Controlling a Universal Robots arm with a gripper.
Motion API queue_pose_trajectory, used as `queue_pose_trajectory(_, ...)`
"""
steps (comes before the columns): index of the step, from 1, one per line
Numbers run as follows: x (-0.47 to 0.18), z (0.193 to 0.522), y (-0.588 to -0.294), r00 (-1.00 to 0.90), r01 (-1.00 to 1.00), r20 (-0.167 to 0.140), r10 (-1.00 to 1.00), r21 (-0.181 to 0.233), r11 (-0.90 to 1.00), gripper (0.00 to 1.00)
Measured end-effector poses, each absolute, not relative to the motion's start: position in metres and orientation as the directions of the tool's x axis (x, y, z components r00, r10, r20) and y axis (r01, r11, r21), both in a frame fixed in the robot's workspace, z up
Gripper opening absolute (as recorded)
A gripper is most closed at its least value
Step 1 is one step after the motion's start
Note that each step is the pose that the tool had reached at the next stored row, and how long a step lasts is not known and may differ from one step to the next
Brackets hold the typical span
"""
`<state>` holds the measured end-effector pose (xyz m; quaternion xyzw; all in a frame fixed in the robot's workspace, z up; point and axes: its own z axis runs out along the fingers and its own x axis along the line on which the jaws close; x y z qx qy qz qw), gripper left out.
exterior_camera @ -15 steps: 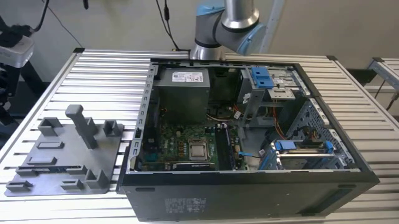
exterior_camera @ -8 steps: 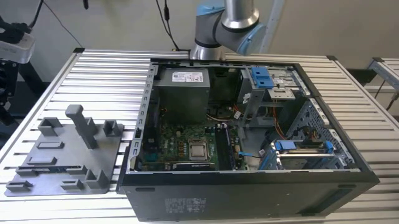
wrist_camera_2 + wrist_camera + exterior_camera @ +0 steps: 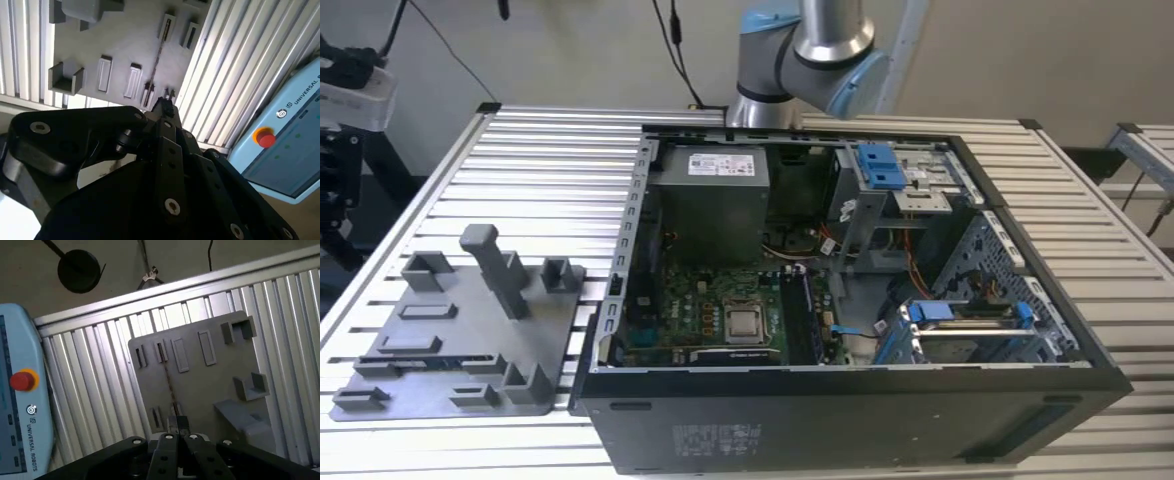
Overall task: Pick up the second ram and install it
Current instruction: 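Pick up the second ram and move it above second insertion slot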
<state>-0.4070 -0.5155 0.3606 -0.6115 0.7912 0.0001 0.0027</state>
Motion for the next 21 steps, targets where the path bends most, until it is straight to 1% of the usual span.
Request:
queue_pose_trajectory(13,-0.4093,0.3582,-0.5153,-0.083,-0.997,-0.006,-0.997,-0.003,0.083,0.11)
queue_pose_trajectory(21,-0.4116,0.357,-0.5153,-0.042,-0.999,-0.006,-0.999,-0.003,0.042,0.11)
